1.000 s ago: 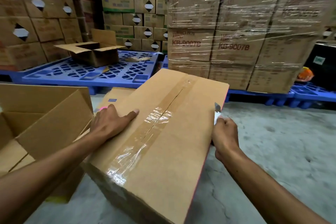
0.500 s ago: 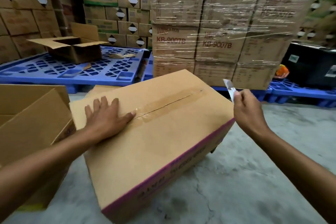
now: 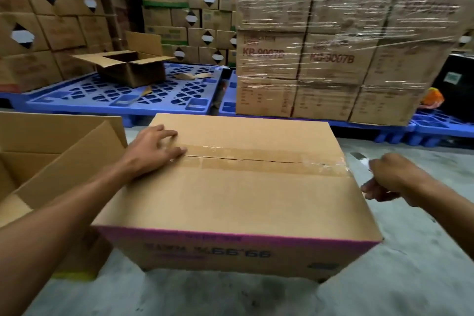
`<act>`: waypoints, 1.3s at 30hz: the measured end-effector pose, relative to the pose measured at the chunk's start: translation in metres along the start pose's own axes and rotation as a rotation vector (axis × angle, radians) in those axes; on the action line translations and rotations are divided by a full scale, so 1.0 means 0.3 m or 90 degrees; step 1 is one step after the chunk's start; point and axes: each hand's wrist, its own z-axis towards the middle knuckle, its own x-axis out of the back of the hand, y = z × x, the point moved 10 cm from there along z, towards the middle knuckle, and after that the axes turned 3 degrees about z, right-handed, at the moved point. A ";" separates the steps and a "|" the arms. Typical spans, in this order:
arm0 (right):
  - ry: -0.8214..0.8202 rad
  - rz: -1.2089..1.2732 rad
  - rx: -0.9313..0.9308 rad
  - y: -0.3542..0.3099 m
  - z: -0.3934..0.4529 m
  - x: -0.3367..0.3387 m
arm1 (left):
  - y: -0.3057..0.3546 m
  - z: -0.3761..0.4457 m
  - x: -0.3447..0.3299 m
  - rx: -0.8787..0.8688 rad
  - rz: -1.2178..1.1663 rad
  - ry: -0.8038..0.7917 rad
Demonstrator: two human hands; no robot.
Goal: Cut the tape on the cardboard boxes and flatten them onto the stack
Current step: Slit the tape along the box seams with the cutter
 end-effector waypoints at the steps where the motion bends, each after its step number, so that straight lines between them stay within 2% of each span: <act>1: 0.017 0.023 0.035 -0.021 -0.007 -0.009 | 0.019 0.010 -0.020 -0.004 0.044 -0.014; 4: 0.101 0.041 0.097 -0.059 -0.019 -0.034 | 0.146 -0.004 -0.157 -0.033 0.163 -0.063; 7: 0.092 0.029 0.102 -0.046 -0.074 -0.098 | 0.257 -0.040 -0.279 -0.084 0.200 -0.133; 10: -0.053 0.119 0.078 -0.028 -0.168 -0.188 | 0.325 -0.061 -0.295 -0.119 0.208 -0.152; 12: -0.156 0.111 0.091 -0.030 -0.234 -0.240 | 0.374 -0.078 -0.311 -0.146 0.209 -0.174; 17: -0.132 -0.093 0.319 -0.128 -0.267 -0.221 | 0.474 -0.139 -0.359 -0.221 0.183 -0.175; 21: -0.189 -0.293 0.467 -0.196 -0.328 -0.266 | 0.443 -0.128 -0.363 -0.224 0.135 -0.153; 24: -0.160 -0.420 0.556 -0.237 -0.374 -0.289 | 0.434 -0.105 -0.358 -0.223 0.122 -0.142; 28: -0.115 -0.524 0.630 -0.280 -0.410 -0.313 | 0.431 -0.104 -0.366 -0.225 0.129 -0.127; 32: -0.097 -0.561 0.676 -0.321 -0.445 -0.332 | 0.429 -0.105 -0.364 -0.219 0.122 -0.125; 39: -0.060 -0.667 0.697 -0.357 -0.486 -0.381 | 0.427 -0.097 -0.358 -0.212 0.112 -0.123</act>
